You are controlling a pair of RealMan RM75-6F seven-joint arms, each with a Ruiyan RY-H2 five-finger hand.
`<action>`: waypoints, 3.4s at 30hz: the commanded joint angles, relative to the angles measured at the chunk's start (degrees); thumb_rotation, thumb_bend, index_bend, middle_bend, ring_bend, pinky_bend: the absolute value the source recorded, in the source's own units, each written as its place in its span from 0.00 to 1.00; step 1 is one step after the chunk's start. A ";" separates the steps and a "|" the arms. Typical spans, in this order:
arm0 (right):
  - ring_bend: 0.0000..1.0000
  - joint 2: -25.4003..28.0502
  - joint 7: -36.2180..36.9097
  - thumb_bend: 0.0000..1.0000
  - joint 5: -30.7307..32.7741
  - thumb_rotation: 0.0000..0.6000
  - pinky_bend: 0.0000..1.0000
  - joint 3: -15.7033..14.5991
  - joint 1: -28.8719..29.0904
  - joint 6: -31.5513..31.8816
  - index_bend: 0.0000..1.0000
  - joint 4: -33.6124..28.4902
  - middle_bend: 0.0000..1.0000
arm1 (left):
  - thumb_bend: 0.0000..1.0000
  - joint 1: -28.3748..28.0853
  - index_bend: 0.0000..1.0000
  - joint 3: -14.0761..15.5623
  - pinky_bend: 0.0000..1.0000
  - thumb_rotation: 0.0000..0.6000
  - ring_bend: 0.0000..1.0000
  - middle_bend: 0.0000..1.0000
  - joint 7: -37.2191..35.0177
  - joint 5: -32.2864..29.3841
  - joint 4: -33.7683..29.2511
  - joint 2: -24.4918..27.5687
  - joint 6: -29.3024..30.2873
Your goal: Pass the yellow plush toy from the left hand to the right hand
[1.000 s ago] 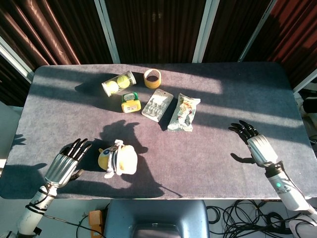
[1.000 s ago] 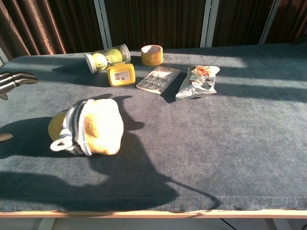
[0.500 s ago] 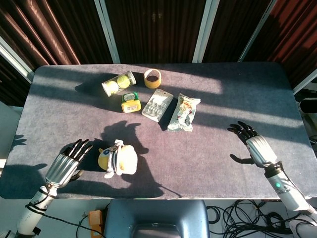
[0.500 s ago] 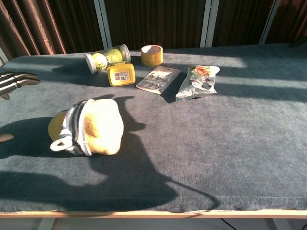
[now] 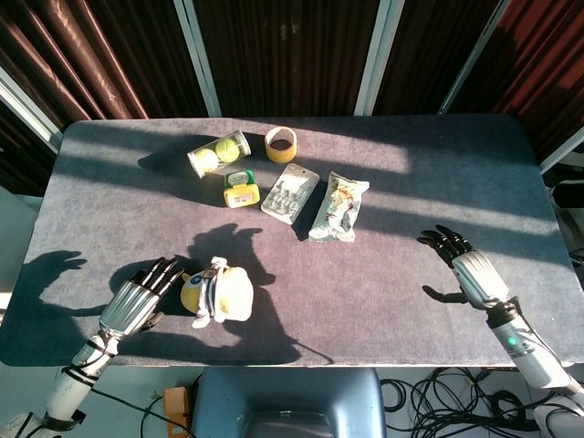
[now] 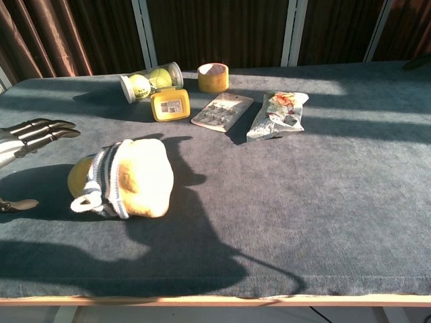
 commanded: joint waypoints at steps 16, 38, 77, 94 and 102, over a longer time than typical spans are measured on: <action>0.00 0.16 0.27 0.16 0.00 1.00 0.12 -0.26 0.21 -0.62 0.18 -0.10 0.10 | 0.24 -3.19 0.28 0.77 0.67 1.00 0.54 0.55 -13.62 2.71 7.42 -8.01 1.24; 0.00 0.23 0.06 0.16 0.06 1.00 0.12 -0.60 0.17 -1.18 0.19 -0.23 0.10 | 0.31 -4.99 0.72 -3.77 0.97 1.00 0.86 0.92 -15.86 3.12 10.63 -12.88 8.86; 0.00 11.84 -9.58 0.16 3.34 1.00 0.13 -1.36 -5.89 0.37 0.21 -16.90 0.10 | 0.30 -11.63 0.72 -8.05 0.97 1.00 0.86 0.93 -2.23 -0.70 11.63 -29.80 5.02; 0.00 13.90 -18.75 0.16 5.39 1.00 0.14 -1.25 -8.21 -0.85 0.19 -22.94 0.10 | 0.30 -8.79 0.00 -3.98 0.38 1.00 0.00 0.00 6.44 -5.65 -0.54 -20.51 -1.40; 0.00 12.96 -19.53 0.16 4.09 1.00 0.14 -1.35 -8.52 -0.35 0.19 -22.26 0.10 | 0.28 -6.52 0.00 -1.68 0.35 1.00 0.00 0.00 6.23 -4.42 -4.76 -16.41 0.83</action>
